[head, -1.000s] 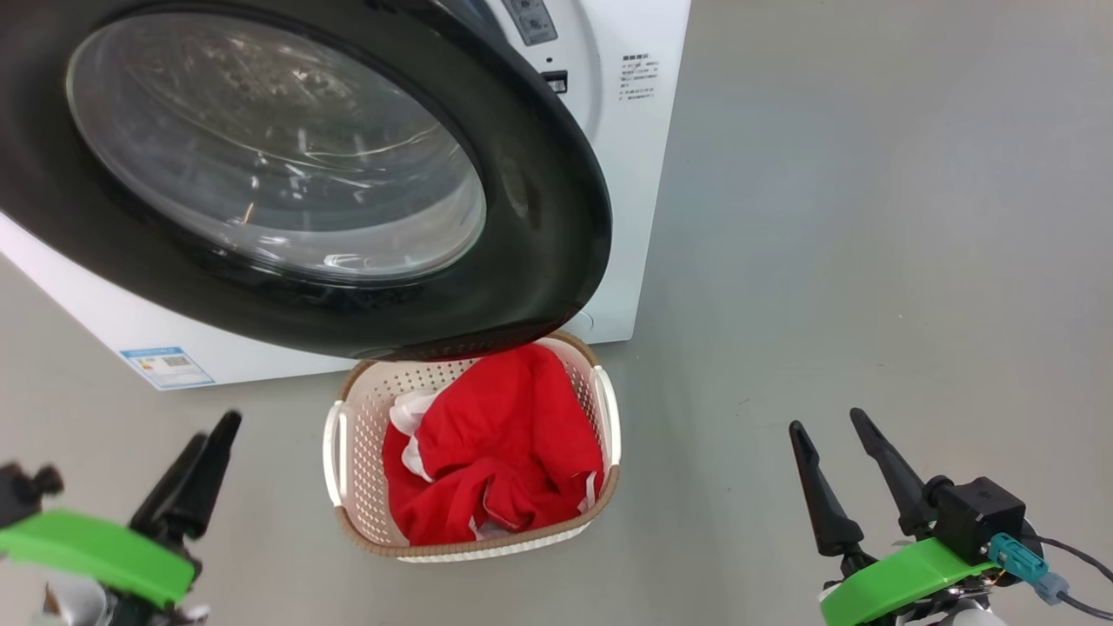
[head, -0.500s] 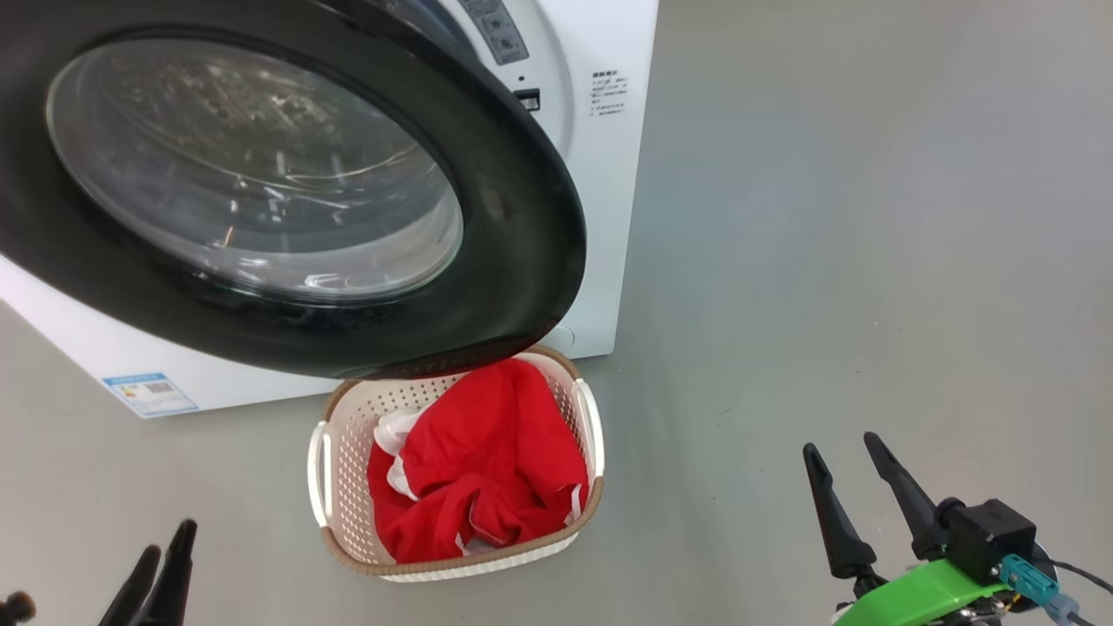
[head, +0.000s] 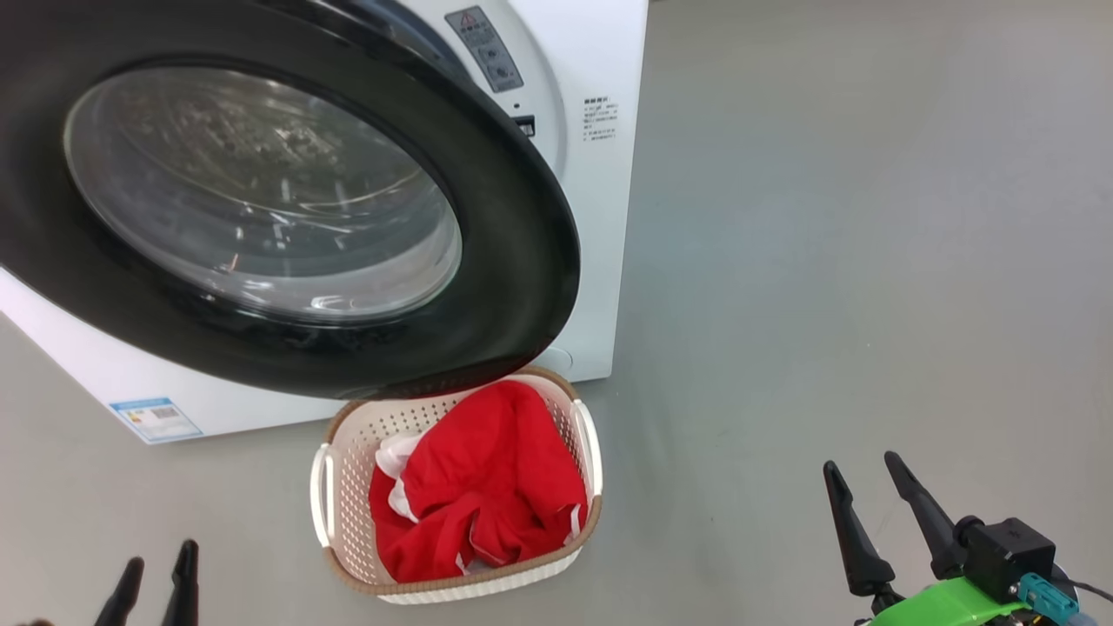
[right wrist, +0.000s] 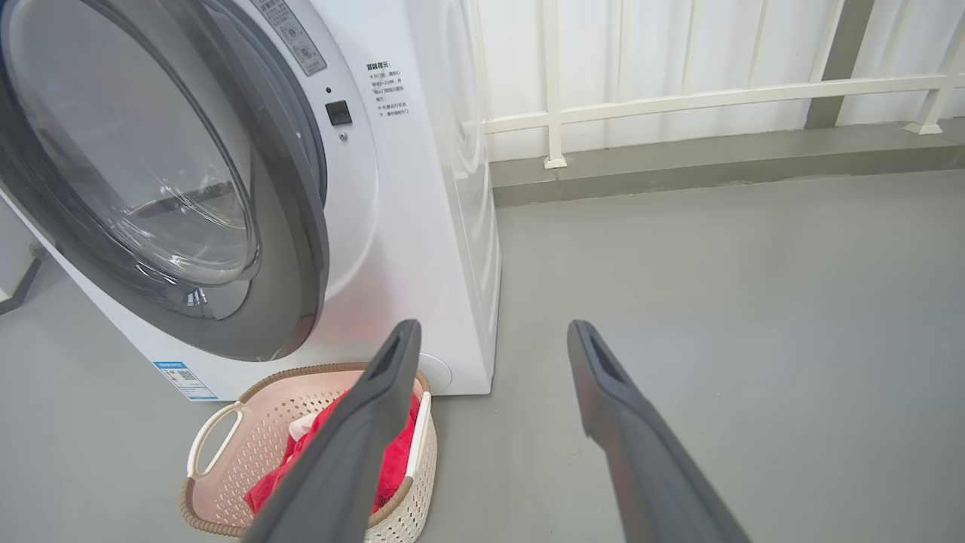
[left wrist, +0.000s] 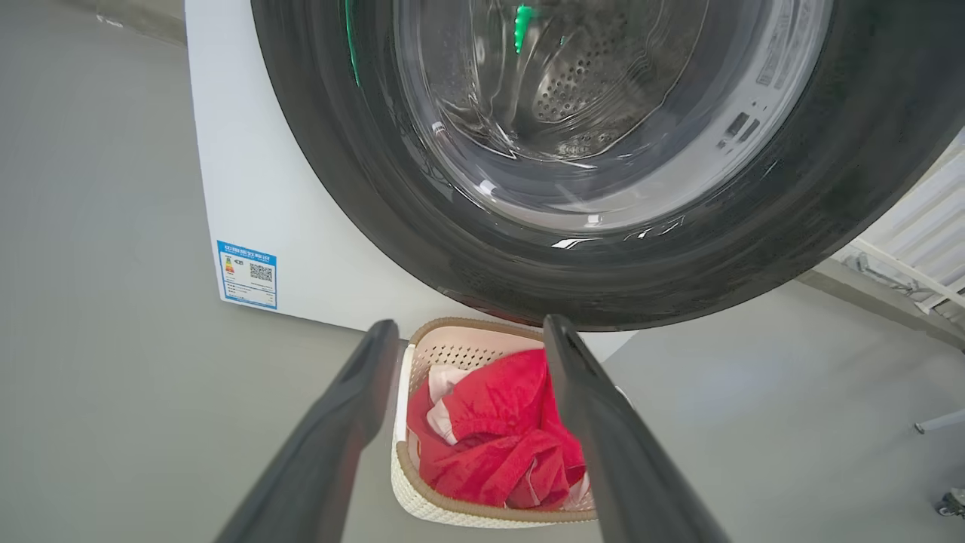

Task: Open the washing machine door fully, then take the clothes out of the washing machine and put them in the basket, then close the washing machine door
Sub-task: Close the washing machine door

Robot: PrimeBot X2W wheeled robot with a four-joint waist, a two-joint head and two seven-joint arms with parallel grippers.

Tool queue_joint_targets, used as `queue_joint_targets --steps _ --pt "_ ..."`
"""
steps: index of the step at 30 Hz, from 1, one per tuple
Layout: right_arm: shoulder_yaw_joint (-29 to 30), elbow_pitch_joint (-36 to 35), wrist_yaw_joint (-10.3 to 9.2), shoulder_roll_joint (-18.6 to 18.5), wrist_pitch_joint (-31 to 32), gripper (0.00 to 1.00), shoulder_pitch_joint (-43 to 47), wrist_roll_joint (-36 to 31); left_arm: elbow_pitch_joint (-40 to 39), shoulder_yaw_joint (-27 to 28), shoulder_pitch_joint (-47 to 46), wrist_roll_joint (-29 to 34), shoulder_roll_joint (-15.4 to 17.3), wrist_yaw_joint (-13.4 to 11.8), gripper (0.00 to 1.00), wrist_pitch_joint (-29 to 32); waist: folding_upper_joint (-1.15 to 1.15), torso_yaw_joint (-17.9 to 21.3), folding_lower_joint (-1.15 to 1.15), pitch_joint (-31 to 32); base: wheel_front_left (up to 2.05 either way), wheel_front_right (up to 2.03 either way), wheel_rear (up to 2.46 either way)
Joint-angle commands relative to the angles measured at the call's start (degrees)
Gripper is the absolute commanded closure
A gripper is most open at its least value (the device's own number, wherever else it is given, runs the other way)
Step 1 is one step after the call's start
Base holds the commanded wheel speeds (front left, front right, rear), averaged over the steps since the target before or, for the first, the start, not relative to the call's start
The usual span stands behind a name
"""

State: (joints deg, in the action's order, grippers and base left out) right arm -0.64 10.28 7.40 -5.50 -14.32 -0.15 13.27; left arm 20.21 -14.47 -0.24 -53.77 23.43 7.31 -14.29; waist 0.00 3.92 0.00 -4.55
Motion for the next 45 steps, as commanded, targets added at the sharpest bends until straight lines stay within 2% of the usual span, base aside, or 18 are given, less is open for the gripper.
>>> queue_joint_targets --steps 1,9,17,25,45 --pt "-1.0 -1.38 0.09 -0.71 -0.68 0.0 0.12 0.09 -1.78 4.55 0.01 4.25 0.05 0.18 0.0 -0.7 0.0 -0.07 0.0 0.85 0.0 0.0 0.0" --pt "-0.77 -1.21 0.09 -1.07 -0.68 0.0 1.52 0.61 -6.38 13.82 5.11 20.74 -8.38 0.18 0.0 -0.7 0.0 -0.36 0.0 2.82 0.0 0.0 0.0" --pt "0.29 -1.27 0.09 -1.6 -0.68 0.0 2.71 0.76 -10.35 17.14 7.17 29.14 -12.81 0.18 0.0 -0.71 0.0 -1.2 0.0 3.88 0.0 0.0 0.0" --pt "0.75 -1.09 0.09 -1.64 -0.68 0.0 3.68 0.58 -13.03 17.59 8.17 33.31 -14.19 0.18 0.0 -0.71 0.0 -1.66 0.0 4.79 0.0 0.0 0.0" --pt "1.47 -1.02 0.09 -1.16 -0.68 0.0 4.23 0.63 -13.49 17.94 8.05 34.0 -14.3 0.18 0.0 -0.71 0.0 -3.04 0.0 5.25 0.0 0.0 0.0"
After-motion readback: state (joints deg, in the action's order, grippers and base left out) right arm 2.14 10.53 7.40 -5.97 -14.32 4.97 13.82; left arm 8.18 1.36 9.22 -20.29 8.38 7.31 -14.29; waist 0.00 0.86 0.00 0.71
